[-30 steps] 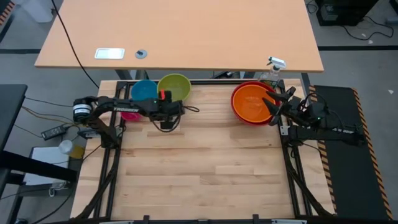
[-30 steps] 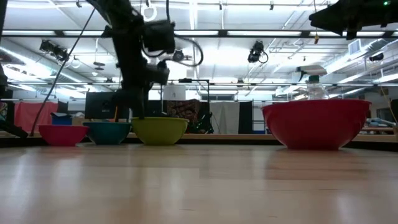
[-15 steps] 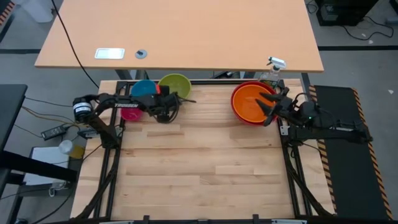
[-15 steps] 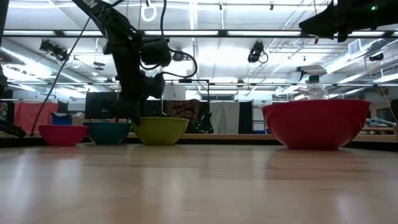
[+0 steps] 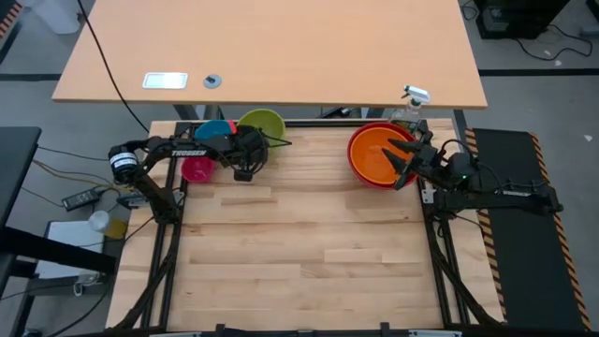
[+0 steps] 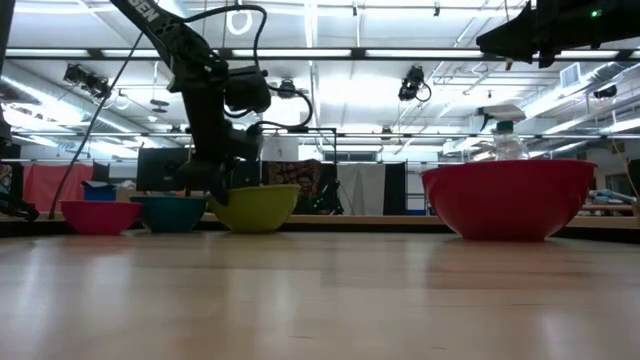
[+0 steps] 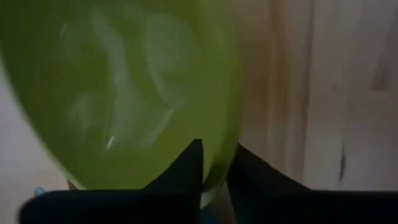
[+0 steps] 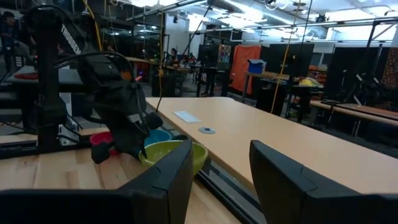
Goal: Nest bowls inside each other
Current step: Stack the green bowl into the orange bowl, then stack the blue bowl into the green bowl
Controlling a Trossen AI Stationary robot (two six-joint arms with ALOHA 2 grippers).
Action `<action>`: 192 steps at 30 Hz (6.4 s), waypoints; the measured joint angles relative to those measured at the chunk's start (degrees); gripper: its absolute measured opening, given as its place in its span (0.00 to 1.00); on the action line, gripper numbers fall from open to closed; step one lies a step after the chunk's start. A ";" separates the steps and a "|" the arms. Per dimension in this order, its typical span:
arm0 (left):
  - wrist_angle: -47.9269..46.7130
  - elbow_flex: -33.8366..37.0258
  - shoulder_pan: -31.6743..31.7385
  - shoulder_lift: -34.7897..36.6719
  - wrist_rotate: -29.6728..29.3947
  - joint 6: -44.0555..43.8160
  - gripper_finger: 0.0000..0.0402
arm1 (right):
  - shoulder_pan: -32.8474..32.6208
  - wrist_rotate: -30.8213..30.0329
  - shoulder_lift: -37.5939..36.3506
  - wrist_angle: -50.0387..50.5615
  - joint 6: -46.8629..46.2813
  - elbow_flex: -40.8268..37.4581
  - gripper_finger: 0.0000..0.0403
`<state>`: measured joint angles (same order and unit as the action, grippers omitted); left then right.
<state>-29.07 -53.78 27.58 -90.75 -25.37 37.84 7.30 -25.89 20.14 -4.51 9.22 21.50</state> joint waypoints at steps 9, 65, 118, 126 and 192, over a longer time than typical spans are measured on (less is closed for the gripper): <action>2.11 0.00 -0.38 -0.03 -0.07 4.12 0.04 | -0.01 0.00 0.00 -0.18 -0.01 0.00 0.41; 13.81 -72.34 -12.44 -46.26 41.34 15.21 0.03 | 3.18 12.52 -9.71 -26.14 8.34 -5.68 0.41; -30.22 -74.01 -13.53 -39.86 22.01 -12.34 0.36 | 4.13 -4.42 5.00 1.16 1.19 4.40 0.41; -29.62 -63.72 -14.11 -37.54 18.65 -14.97 0.29 | 4.79 -11.05 13.93 16.72 -6.56 12.26 0.41; -26.26 -10.23 13.13 -15.95 -10.81 -46.99 0.17 | 4.84 0.50 23.26 5.38 -3.02 13.22 0.41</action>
<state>-55.33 -64.01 40.71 -106.69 -36.18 -9.15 12.14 -25.39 43.40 0.88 6.20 34.72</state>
